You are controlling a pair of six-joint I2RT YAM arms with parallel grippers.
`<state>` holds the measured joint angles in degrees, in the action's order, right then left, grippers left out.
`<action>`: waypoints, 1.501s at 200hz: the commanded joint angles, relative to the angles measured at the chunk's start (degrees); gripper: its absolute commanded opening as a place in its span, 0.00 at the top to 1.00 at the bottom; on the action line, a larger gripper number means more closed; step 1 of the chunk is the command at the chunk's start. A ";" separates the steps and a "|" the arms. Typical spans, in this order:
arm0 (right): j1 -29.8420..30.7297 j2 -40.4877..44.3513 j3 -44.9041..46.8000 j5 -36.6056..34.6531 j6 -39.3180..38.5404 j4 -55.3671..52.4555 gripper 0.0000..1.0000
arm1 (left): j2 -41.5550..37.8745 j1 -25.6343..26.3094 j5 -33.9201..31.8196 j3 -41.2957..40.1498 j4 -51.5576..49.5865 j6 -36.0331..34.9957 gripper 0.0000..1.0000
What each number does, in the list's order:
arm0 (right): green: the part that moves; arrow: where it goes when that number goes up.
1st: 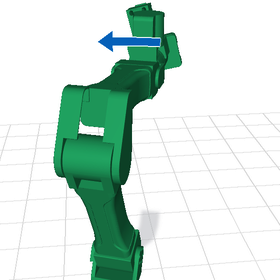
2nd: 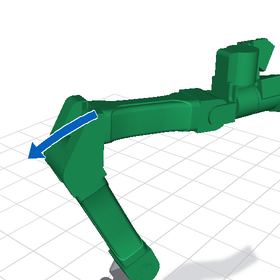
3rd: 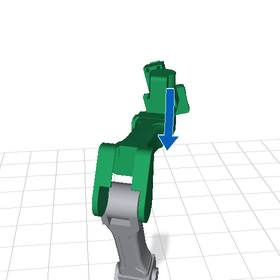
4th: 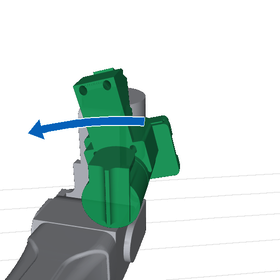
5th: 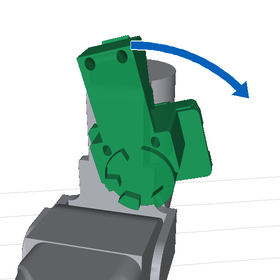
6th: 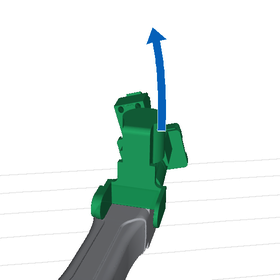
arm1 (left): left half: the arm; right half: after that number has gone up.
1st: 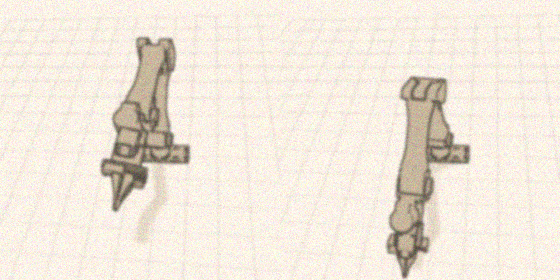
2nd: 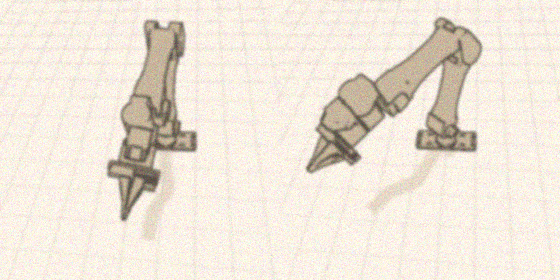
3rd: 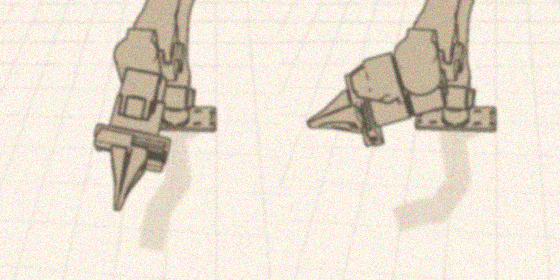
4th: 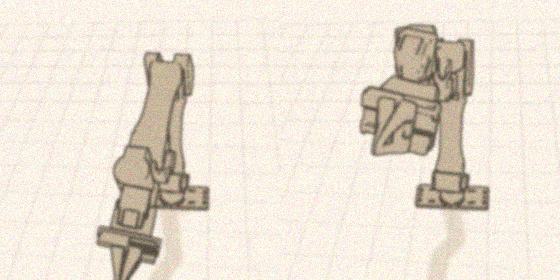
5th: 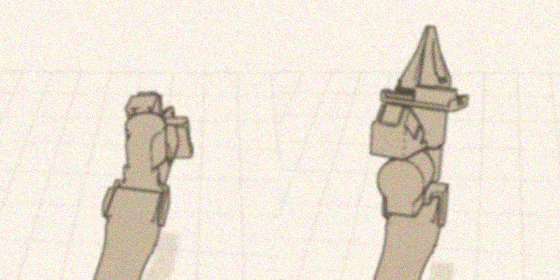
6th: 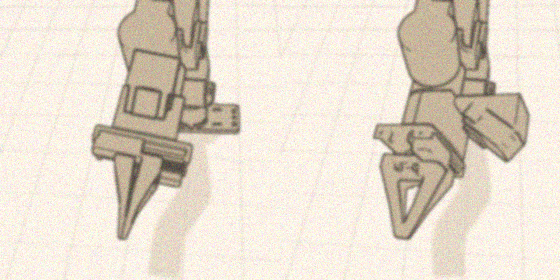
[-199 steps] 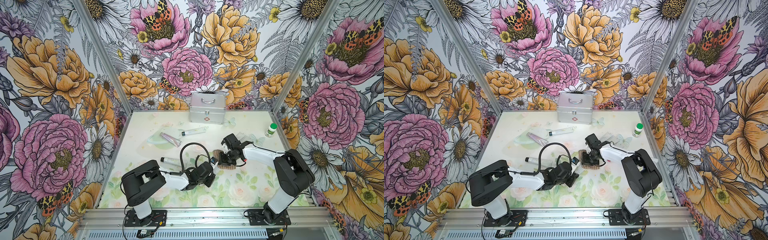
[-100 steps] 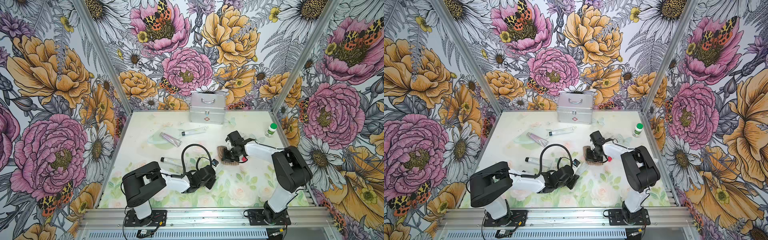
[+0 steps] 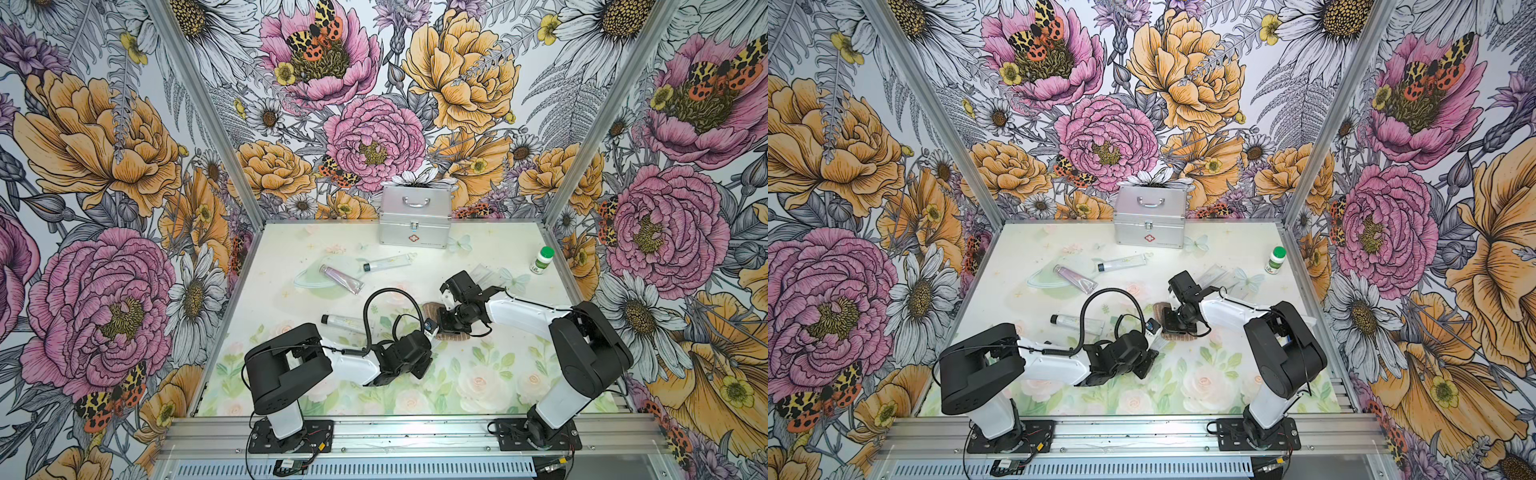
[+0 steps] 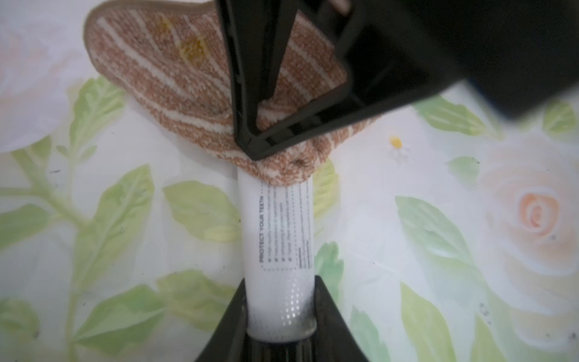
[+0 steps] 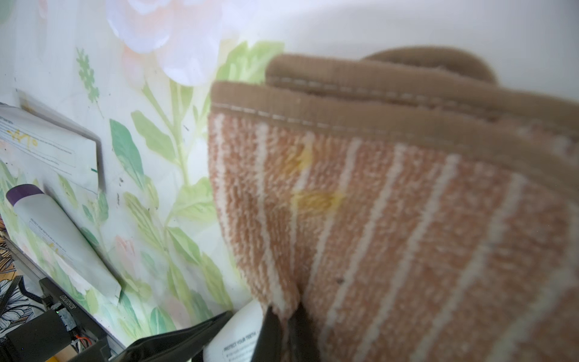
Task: Wipe the surface of the toothpaste tube
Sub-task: Wipe the dirt from the toothpaste tube.
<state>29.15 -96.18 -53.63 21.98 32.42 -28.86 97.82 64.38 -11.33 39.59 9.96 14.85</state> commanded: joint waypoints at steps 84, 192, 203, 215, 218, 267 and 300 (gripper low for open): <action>-5.23 -5.13 -2.16 -10.42 -3.52 -5.85 1.00 | -0.45 -0.02 0.25 -2.35 -4.28 -0.07 0.75; 4.78 3.78 6.63 -1.17 6.05 1.31 1.00 | -1.56 -3.33 5.27 -1.65 -2.84 -0.31 0.76; 4.31 3.06 6.53 -2.45 5.11 1.01 1.00 | -1.82 -3.45 5.27 -1.95 -2.67 -0.29 0.76; 2.57 1.34 6.27 -4.05 3.54 0.25 1.00 | -2.05 -3.44 5.27 -2.19 -2.66 -0.17 0.76; 2.06 0.86 6.13 -4.70 3.09 0.03 1.00 | -2.13 -3.49 5.27 -2.30 -2.66 -0.17 0.76; -4.39 -3.85 1.92 -12.89 -1.96 -3.47 1.00 | -3.51 -3.44 4.92 -3.95 -2.48 0.39 0.75; -4.60 -3.99 0.21 -11.61 -2.02 -4.16 1.00 | -3.20 -3.63 4.73 -3.82 -2.47 0.40 0.75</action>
<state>24.62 -97.86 -53.98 15.35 31.90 -26.46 95.61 61.63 -6.09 37.32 10.92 15.05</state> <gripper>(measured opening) 0.067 0.298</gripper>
